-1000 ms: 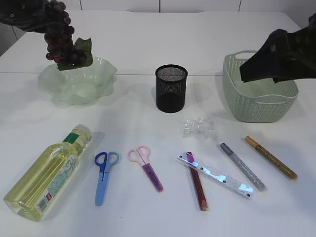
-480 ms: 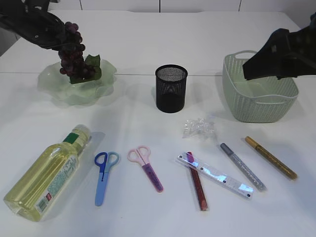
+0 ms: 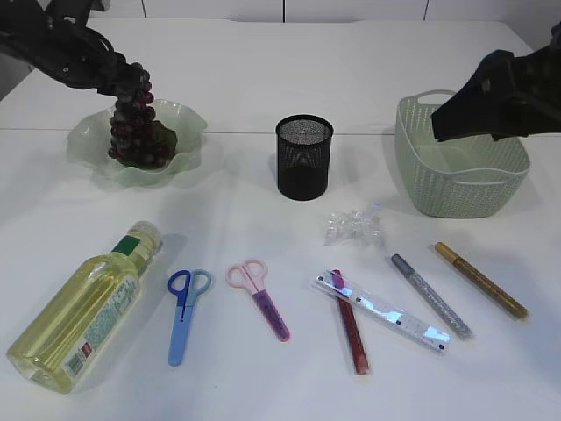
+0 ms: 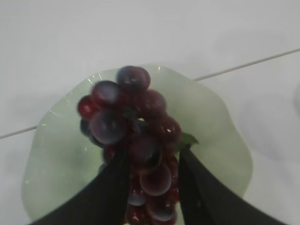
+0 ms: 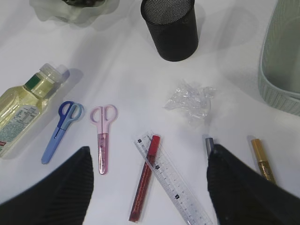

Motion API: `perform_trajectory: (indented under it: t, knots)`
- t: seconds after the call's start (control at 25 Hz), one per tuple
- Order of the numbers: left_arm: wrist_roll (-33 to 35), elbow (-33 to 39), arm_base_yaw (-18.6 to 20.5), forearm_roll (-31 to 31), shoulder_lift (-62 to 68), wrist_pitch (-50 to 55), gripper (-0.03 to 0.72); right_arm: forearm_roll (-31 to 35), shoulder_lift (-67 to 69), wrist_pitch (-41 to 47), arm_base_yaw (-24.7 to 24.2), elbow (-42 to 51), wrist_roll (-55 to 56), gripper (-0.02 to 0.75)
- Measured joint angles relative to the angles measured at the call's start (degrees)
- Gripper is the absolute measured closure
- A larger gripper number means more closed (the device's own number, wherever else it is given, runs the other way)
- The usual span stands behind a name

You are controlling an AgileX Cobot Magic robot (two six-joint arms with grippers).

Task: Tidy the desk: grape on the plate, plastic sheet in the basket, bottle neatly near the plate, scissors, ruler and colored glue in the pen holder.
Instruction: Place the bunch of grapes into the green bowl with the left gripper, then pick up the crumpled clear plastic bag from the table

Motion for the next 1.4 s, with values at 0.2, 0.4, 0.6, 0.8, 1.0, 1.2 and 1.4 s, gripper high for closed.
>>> perform_trajectory:
  t: [0.2,0.4,0.6,0.8,1.0,1.2,1.4]
  knots:
    - [0.0,-0.23,0.86,0.0,0.0,-0.42,0.37,0.0,0.0,0.0,0.0,0.0,0.15,0.154]
    - [0.0,-0.23,1.37,0.08,0.0,-0.06,0.365,0.0,0.0,0.0,0.0,0.0,0.15,0.154]
    - [-0.1,-0.23,1.37,0.08,-1.21,2.06,0.363,0.0,0.0,0.0,0.0,0.0,0.26,0.154]
    - [-0.3,-0.31,1.37,0.08,-4.31,2.57,0.365,0.0,0.0,0.24,0.0,0.0,0.35,0.154]
    - [-1.98,-0.31,1.5,0.08,-7.59,8.63,0.377,-0.23,0.12,0.64,0.0,0.0,0.39,0.154]
    - [-6.09,-0.31,1.54,0.08,-12.58,19.26,0.368,-0.42,2.46,1.24,0.0,0.0,3.35,0.154]
    - [-7.66,-0.31,1.54,0.33,-17.28,26.07,0.35,-1.22,6.78,1.29,0.0,0.0,4.19,0.154]
